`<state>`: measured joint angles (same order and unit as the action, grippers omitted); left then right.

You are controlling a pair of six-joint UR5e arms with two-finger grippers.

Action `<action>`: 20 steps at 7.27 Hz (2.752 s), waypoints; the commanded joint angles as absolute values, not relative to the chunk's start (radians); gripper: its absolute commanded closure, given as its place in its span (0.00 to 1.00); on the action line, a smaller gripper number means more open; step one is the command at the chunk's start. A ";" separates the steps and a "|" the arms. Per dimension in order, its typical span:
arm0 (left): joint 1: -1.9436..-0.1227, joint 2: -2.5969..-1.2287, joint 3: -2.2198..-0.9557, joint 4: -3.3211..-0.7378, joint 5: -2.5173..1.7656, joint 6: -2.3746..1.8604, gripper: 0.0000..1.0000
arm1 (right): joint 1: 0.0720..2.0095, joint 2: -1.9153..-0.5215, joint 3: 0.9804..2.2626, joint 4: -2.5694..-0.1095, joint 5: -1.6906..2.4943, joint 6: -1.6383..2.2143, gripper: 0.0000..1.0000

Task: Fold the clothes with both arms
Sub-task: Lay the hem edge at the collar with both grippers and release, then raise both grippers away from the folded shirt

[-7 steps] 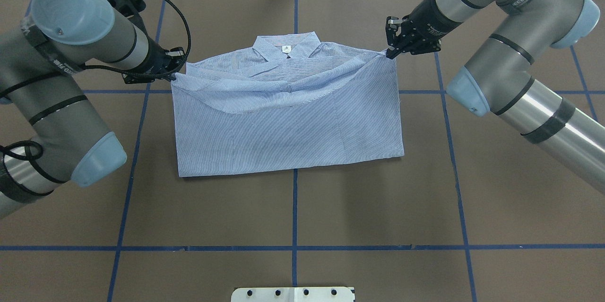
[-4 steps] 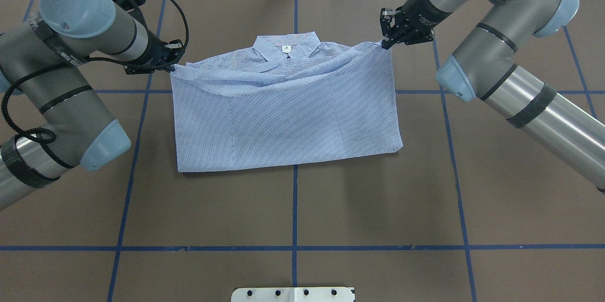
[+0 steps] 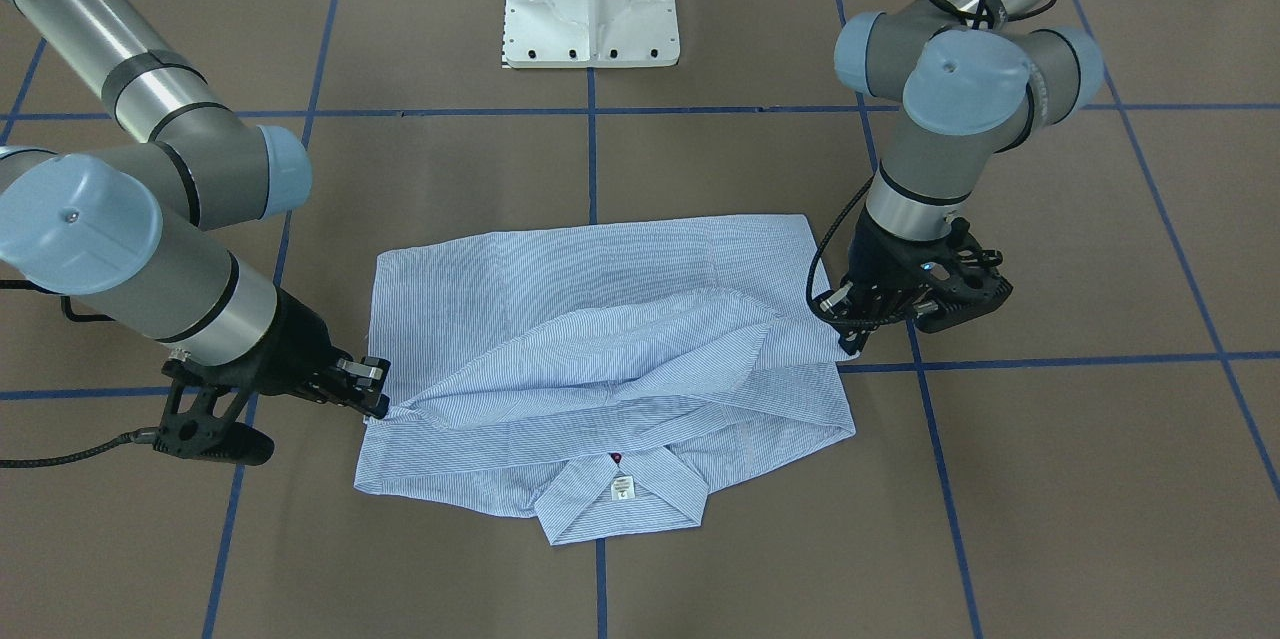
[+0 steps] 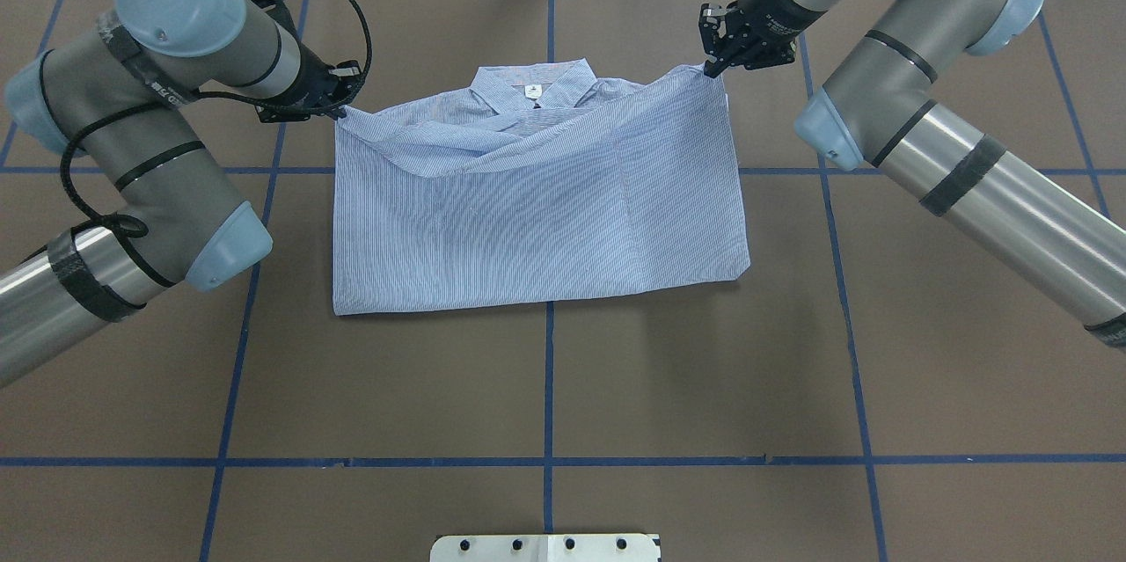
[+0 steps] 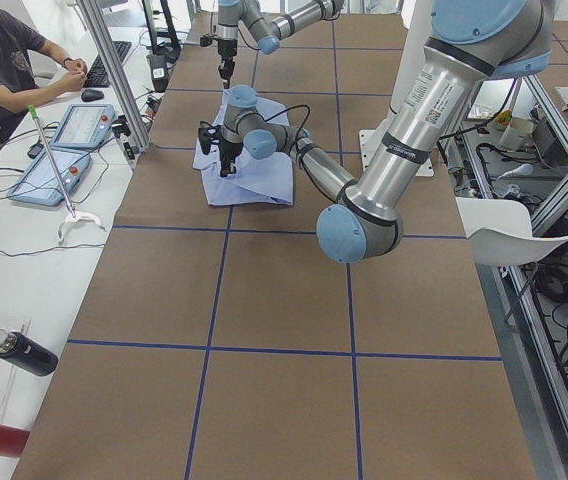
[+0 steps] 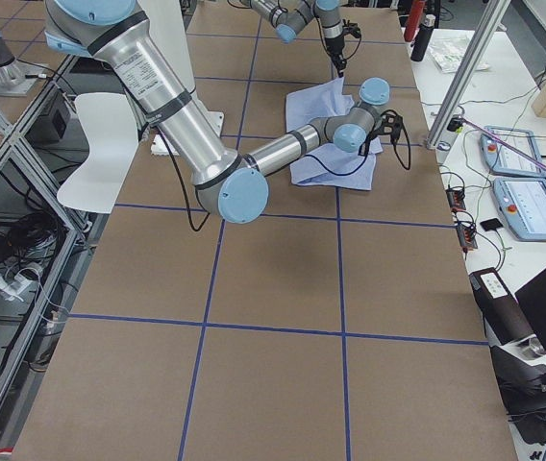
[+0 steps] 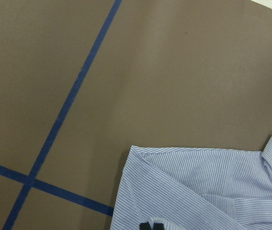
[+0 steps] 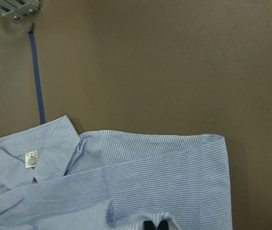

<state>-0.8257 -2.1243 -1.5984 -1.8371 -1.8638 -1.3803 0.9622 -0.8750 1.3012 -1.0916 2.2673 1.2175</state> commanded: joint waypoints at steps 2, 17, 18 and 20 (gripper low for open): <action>-0.845 -2.151 -1.527 -1.864 -1.862 -1.341 1.00 | 0.963 -0.847 1.238 -1.091 2.247 1.201 1.00; -0.870 -2.152 -1.433 -1.988 -1.865 -1.315 0.01 | 0.959 -0.841 1.201 -1.088 2.198 1.189 0.00; -0.886 -2.148 -1.465 -1.983 -1.900 -1.315 0.01 | 0.957 -0.859 1.227 -1.072 2.200 1.195 0.00; -0.893 -2.141 -1.521 -1.941 -1.919 -1.322 0.01 | 0.913 -1.030 1.455 -1.088 2.200 1.209 0.00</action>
<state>-0.8882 -2.1447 -1.4861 -1.9654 -1.9077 -1.3176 0.9395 -0.9254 1.3208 -1.0807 2.2015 1.2026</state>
